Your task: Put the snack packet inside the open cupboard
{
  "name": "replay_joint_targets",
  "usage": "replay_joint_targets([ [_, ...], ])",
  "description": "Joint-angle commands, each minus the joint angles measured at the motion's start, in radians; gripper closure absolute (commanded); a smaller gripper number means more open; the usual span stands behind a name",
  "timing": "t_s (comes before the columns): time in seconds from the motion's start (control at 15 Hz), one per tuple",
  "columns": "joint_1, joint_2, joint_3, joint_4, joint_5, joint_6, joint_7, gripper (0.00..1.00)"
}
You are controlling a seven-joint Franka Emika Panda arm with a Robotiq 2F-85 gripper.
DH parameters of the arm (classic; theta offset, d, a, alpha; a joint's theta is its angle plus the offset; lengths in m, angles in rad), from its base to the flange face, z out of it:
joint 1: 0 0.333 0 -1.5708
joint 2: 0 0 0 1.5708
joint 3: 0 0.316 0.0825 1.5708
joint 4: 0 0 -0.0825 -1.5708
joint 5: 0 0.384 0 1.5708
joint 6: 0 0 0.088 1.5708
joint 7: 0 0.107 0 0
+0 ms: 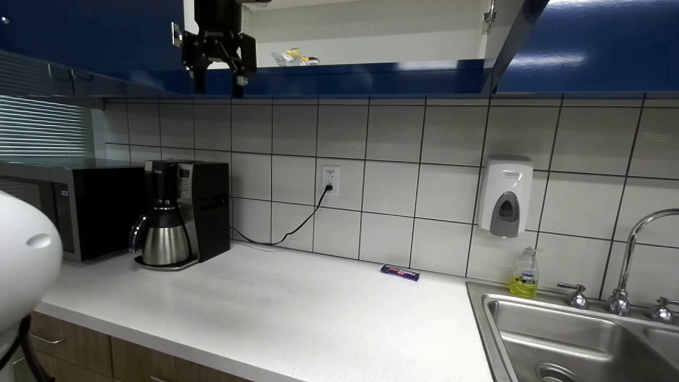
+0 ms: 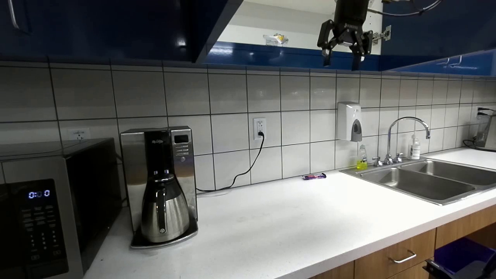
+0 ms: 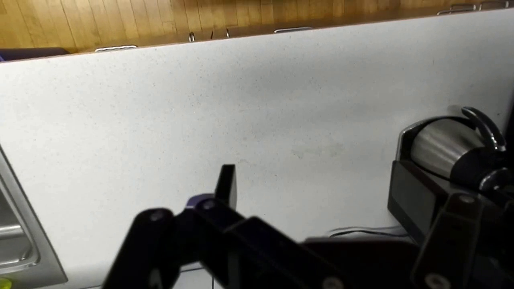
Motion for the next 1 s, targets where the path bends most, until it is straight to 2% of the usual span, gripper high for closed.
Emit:
replay_joint_targets([
  [0.0, -0.011, -0.063, -0.011, -0.134, -0.015, 0.058, -0.086, 0.0],
  [0.53, -0.013, -0.107, -0.037, -0.354, -0.043, 0.213, -0.188, 0.0],
  [0.93, -0.019, -0.088, -0.049, -0.441, -0.061, 0.287, -0.188, 0.0],
])
